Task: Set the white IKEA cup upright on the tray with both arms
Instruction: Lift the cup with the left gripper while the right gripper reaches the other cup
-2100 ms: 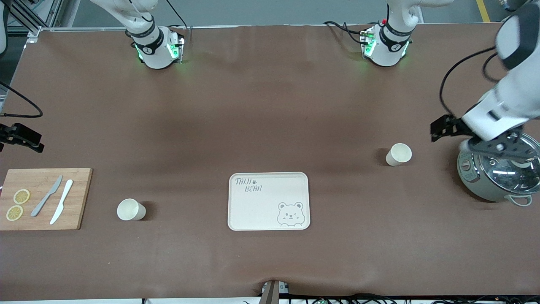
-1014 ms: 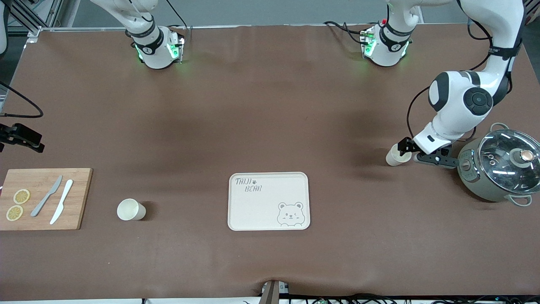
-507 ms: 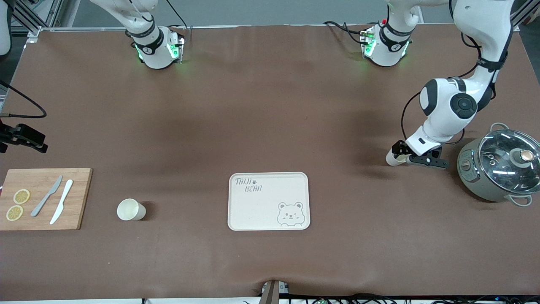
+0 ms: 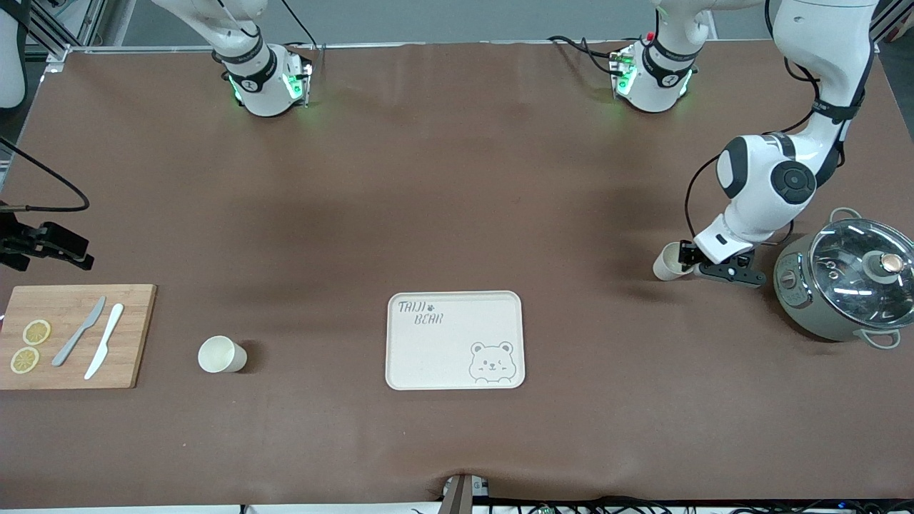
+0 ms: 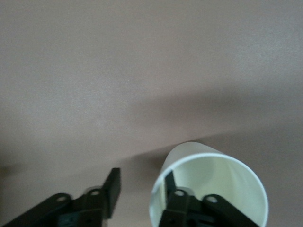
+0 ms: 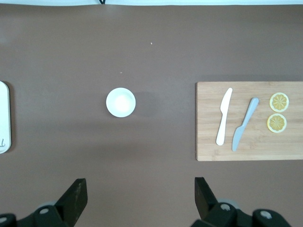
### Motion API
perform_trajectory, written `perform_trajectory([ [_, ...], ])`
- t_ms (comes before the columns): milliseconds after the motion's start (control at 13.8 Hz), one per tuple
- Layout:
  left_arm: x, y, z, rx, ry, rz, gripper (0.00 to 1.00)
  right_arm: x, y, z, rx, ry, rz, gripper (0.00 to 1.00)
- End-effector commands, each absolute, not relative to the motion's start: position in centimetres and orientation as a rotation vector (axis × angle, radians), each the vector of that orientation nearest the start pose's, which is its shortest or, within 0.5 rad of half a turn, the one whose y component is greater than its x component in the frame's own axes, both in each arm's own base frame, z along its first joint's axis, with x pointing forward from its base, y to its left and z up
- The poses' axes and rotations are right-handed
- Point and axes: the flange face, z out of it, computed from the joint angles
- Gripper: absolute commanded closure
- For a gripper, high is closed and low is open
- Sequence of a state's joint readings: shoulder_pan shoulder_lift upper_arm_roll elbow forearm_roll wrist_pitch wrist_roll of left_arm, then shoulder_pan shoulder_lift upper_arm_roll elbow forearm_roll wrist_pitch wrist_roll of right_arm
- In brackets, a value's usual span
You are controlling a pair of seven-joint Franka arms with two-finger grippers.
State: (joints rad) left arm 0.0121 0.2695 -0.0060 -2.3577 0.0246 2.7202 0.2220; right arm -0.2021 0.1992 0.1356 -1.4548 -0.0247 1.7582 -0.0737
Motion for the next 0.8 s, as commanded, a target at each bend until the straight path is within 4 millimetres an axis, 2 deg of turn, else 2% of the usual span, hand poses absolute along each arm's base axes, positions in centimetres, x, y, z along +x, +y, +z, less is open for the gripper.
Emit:
perform_trajectory([
  [0, 52.8, 0.2, 22.0, -3.091, 0.400, -0.162, 1.00, 64.2, -4.4, 56.4, -3.100, -0.028, -0.188, 0.00],
  [217, 53.5, 0.1, 21.7, -3.091, 0.400, -0.165, 1.00, 66.2, -3.4, 52.7, -3.099, -0.055, -0.155, 0.00],
  [434, 54.2, -0.2, 23.0, -3.093, 0.375, -0.209, 1.00, 68.8, -3.6, 47.7, -3.087, -0.046, -0.180, 0.00],
  [579, 55.5, -1.9, 25.5, -3.113, 0.325, -0.227, 1.00, 70.0, -3.9, 44.3, -3.084, -0.033, -0.169, 0.00],
  [724, 58.3, -5.5, 29.2, -3.154, 0.201, -0.191, 1.00, 71.0, -4.5, 41.4, -3.086, -0.037, -0.182, 0.00],
])
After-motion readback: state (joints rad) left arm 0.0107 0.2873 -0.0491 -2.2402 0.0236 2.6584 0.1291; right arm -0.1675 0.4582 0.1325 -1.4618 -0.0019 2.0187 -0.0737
